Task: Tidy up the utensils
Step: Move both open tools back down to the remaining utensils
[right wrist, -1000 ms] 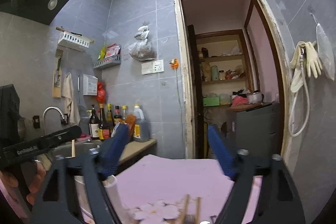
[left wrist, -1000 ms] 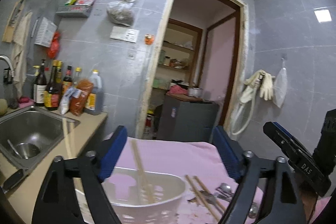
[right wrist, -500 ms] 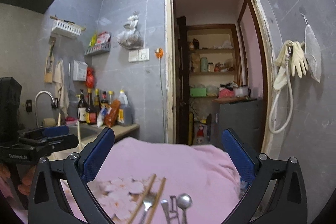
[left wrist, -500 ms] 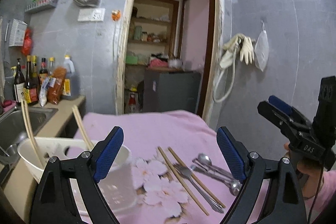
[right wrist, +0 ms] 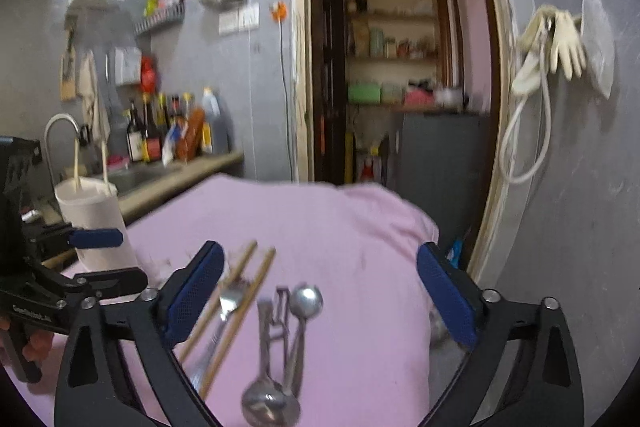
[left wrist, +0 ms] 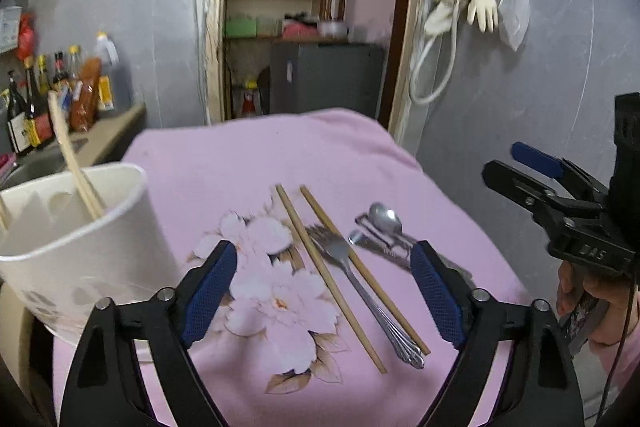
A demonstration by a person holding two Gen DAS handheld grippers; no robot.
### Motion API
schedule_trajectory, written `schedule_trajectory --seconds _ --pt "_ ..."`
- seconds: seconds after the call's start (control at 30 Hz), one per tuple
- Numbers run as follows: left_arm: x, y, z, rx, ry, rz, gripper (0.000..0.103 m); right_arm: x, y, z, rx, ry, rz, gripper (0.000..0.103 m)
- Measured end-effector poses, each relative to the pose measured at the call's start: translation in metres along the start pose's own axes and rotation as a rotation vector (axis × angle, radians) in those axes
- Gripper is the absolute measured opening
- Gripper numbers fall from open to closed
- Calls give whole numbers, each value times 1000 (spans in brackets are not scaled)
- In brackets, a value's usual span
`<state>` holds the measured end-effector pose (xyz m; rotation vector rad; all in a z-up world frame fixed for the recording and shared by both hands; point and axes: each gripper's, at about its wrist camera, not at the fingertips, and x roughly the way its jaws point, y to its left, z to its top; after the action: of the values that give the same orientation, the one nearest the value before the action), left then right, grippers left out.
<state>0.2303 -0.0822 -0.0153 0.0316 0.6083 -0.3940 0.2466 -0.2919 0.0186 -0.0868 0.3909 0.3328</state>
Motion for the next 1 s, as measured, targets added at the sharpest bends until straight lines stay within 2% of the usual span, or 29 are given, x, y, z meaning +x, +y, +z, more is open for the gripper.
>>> schedule_trajectory --seconds 0.03,0.13,0.27,0.33,0.5,0.6,0.77,1.0 --pt "6 -1 -1 2 25 0 69 7 -3 -3 0 36 1 84" --pt "25 -1 1 9 101 5 53 21 -7 -8 -10 107 12 74" --pt "52 2 3 3 183 12 38 40 -11 -16 -36 194 23 59" --pt "65 7 2 -22 229 7 30 50 -11 -19 -51 240 33 55" --pt "88 17 0 -63 306 14 20 69 -10 -24 -81 332 58 48" --pt "98 23 -2 -85 344 -1 18 78 -8 -27 -114 375 65 47" --pt "107 26 0 -89 359 -12 16 96 -9 -34 -140 456 81 47" --pt "118 28 9 -119 370 2 10 109 -3 -29 -179 483 99 47"
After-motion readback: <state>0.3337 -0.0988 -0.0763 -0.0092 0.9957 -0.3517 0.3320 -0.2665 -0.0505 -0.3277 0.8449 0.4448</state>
